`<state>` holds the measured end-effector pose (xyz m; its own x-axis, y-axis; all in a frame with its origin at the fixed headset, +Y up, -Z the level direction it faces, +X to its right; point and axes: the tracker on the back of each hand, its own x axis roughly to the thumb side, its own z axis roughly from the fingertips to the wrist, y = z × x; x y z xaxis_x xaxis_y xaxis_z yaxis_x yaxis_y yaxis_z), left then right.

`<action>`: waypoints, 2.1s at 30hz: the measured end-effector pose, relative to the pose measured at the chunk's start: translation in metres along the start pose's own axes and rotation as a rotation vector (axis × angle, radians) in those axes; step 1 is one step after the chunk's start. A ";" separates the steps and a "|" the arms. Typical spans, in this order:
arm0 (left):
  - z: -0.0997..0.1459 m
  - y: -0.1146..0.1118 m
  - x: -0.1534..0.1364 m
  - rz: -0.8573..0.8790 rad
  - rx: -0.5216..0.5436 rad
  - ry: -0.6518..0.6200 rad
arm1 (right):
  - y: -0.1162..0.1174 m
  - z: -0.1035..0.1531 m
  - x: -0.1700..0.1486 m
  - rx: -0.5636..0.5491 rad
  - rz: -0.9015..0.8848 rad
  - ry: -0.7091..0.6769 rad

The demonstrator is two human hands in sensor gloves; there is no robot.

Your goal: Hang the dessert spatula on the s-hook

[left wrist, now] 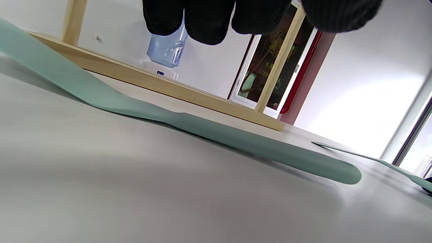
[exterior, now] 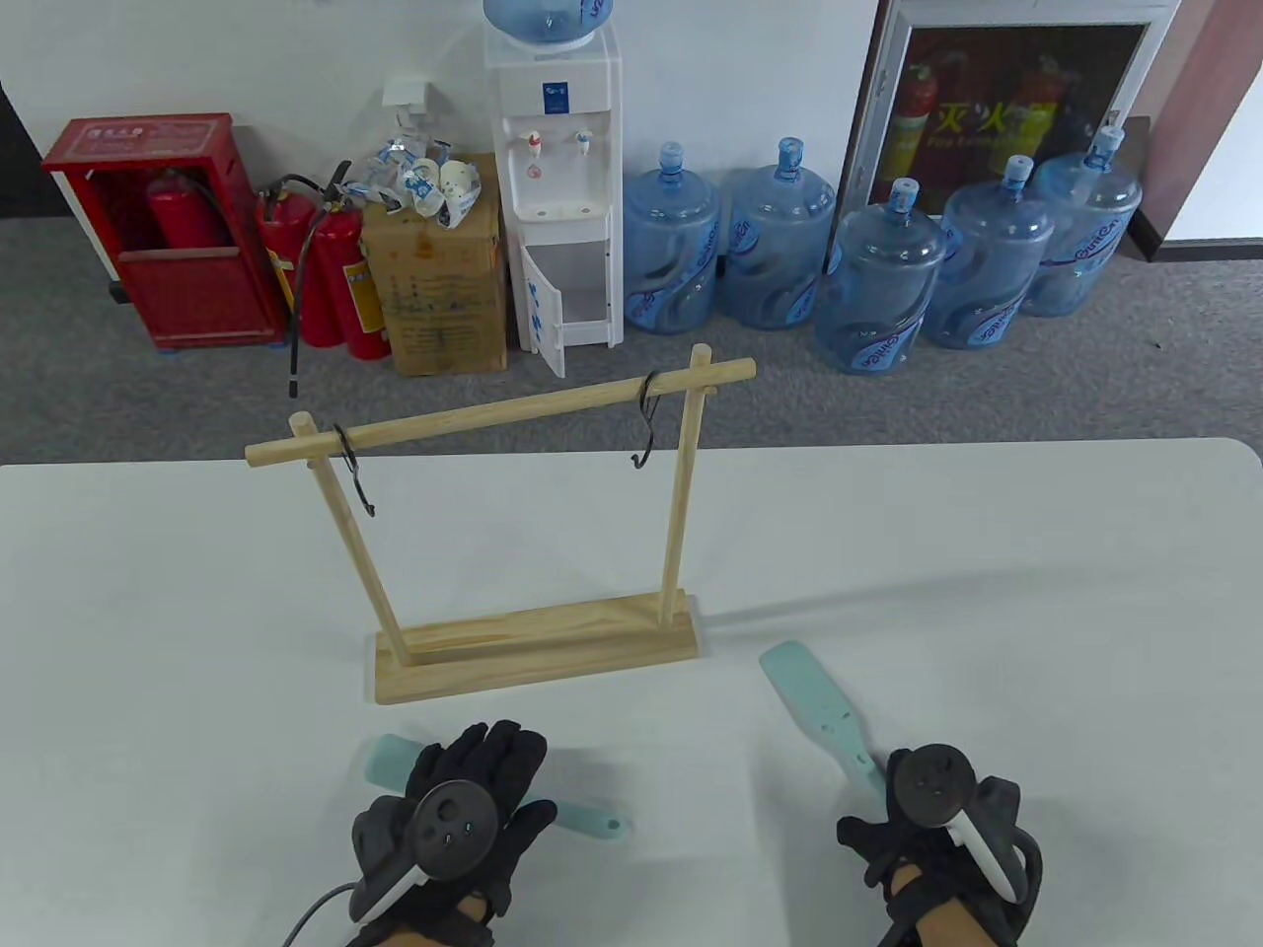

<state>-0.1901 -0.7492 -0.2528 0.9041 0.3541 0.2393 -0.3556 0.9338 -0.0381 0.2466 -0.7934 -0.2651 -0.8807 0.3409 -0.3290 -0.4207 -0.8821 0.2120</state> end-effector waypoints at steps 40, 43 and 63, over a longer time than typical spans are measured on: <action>0.000 0.002 -0.002 0.016 0.016 0.005 | -0.020 0.036 0.055 -0.445 -0.028 -0.346; 0.001 0.003 -0.001 0.007 0.027 0.004 | -0.014 0.042 0.072 -0.424 -0.027 -0.425; -0.007 -0.003 0.034 -0.147 0.095 -0.079 | 0.014 0.057 0.122 -0.039 -0.175 -0.723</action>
<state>-0.1565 -0.7396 -0.2514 0.9279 0.2053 0.3111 -0.2450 0.9649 0.0941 0.1211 -0.7456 -0.2503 -0.7307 0.5945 0.3356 -0.5717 -0.8015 0.1752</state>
